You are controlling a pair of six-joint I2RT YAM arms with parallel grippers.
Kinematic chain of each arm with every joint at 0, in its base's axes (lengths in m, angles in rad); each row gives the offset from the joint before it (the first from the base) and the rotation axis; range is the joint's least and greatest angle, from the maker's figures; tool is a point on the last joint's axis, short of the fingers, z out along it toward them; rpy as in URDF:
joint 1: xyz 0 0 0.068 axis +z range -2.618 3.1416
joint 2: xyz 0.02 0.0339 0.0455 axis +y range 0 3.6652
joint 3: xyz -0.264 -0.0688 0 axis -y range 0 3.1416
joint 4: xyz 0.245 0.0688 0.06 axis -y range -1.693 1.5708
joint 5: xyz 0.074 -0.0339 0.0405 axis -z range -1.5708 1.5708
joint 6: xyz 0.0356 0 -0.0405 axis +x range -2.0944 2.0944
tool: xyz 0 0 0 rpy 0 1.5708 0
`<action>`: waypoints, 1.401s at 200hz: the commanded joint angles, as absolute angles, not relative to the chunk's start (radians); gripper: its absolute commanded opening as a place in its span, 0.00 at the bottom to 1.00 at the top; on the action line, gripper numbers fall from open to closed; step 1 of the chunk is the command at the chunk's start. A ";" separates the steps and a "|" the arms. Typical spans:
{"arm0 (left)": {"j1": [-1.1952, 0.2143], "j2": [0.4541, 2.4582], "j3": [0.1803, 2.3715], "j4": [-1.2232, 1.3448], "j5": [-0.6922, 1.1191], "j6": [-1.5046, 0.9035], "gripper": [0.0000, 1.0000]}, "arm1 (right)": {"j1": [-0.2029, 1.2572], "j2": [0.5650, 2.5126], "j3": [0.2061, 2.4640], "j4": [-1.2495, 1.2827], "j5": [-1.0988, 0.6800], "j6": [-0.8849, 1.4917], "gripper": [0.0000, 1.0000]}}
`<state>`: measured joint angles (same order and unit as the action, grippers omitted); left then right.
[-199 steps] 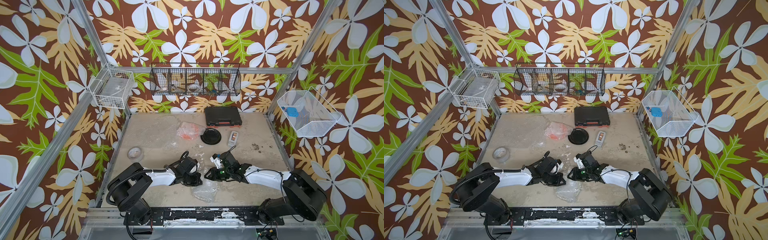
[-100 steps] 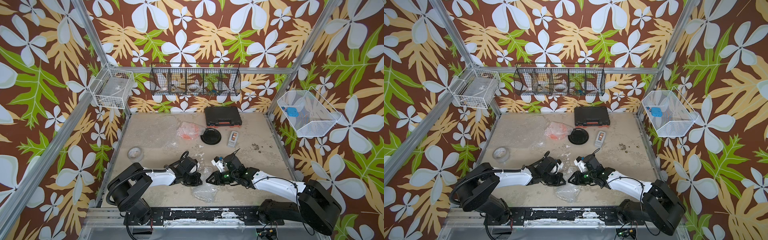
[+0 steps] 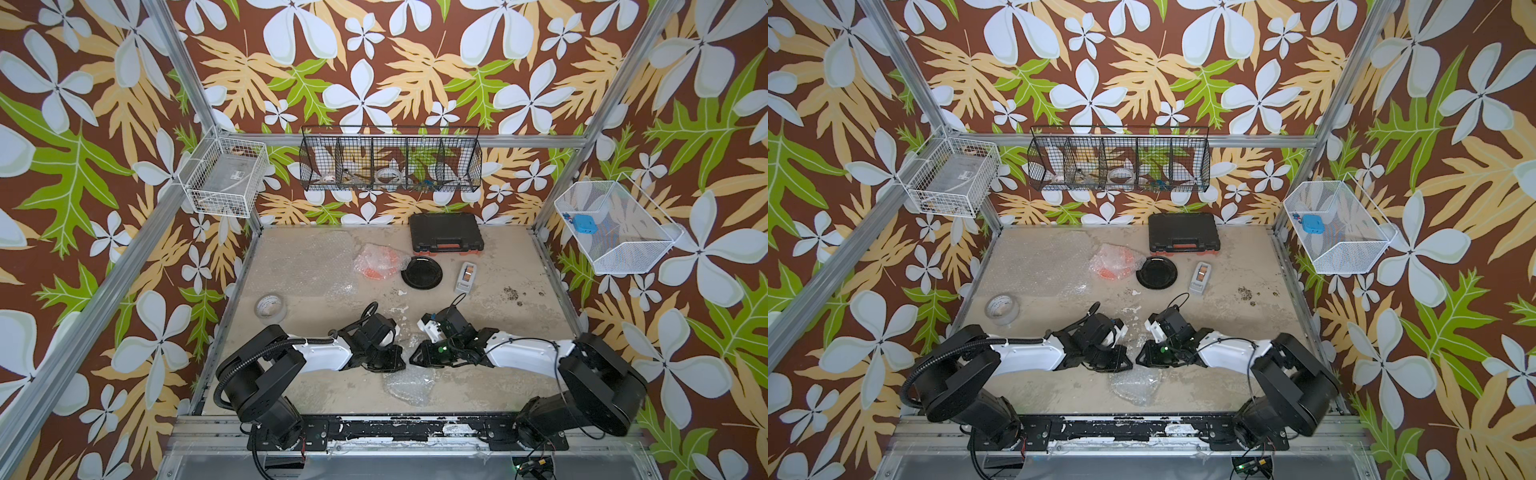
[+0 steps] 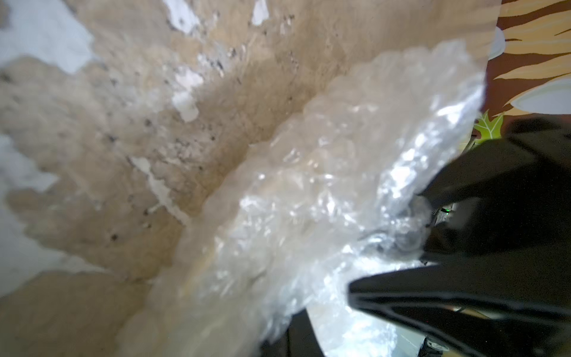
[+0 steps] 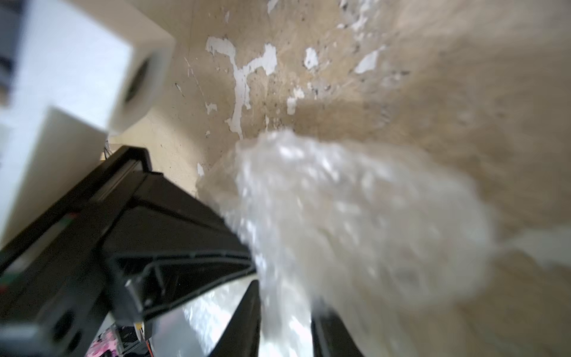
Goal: Wrap dinner plates in bubble wrap
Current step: Stick the tape on the bubble wrap, then pick up the bubble wrap from the center of the board.
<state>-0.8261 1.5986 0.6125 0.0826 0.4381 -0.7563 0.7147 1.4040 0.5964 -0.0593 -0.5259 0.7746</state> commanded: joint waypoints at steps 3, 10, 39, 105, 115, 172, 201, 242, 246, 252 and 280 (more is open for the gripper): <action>-0.830 1.614 0.602 -0.085 0.362 -0.745 0.01 | 0.715 1.268 0.574 -0.167 -0.550 0.817 0.31; -0.829 1.614 0.601 -0.084 0.362 -0.746 0.01 | 0.716 1.232 0.554 -0.166 -0.575 0.843 0.31; -0.830 1.618 0.604 -0.084 0.365 -0.744 0.01 | 0.719 1.123 0.463 -0.147 -0.645 0.939 0.31; -0.829 1.623 0.595 -0.081 0.364 -0.747 0.02 | 0.720 1.130 0.327 -0.038 -0.660 1.021 0.28; -0.830 1.624 0.595 -0.081 0.364 -0.747 0.01 | 0.721 1.134 0.323 -0.040 -0.657 1.020 0.29; -0.829 1.628 0.595 -0.079 0.364 -0.752 0.01 | 0.722 1.138 0.301 -0.053 -0.620 1.012 0.38; -0.829 1.624 0.591 -0.079 0.364 -0.752 0.02 | 0.722 1.079 0.299 -0.085 -0.615 1.025 0.38; -0.829 1.631 0.594 -0.079 0.363 -0.755 0.01 | 0.722 1.033 0.300 -0.097 -0.621 1.052 0.39; -0.830 1.631 0.594 -0.080 0.364 -0.755 0.01 | 0.722 1.033 0.296 -0.094 -0.623 1.055 0.39; -0.829 1.631 0.595 -0.080 0.364 -0.755 0.01 | 0.722 1.037 0.288 -0.085 -0.631 1.057 0.39; -0.829 1.635 0.598 -0.078 0.365 -0.757 0.01 | 0.722 1.069 0.262 -0.018 -0.642 1.074 0.39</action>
<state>-0.8261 1.6123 0.6083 0.0910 0.4519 -0.7570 0.7216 1.0489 0.2741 -0.0673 -0.6338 1.0489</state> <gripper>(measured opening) 0.051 0.392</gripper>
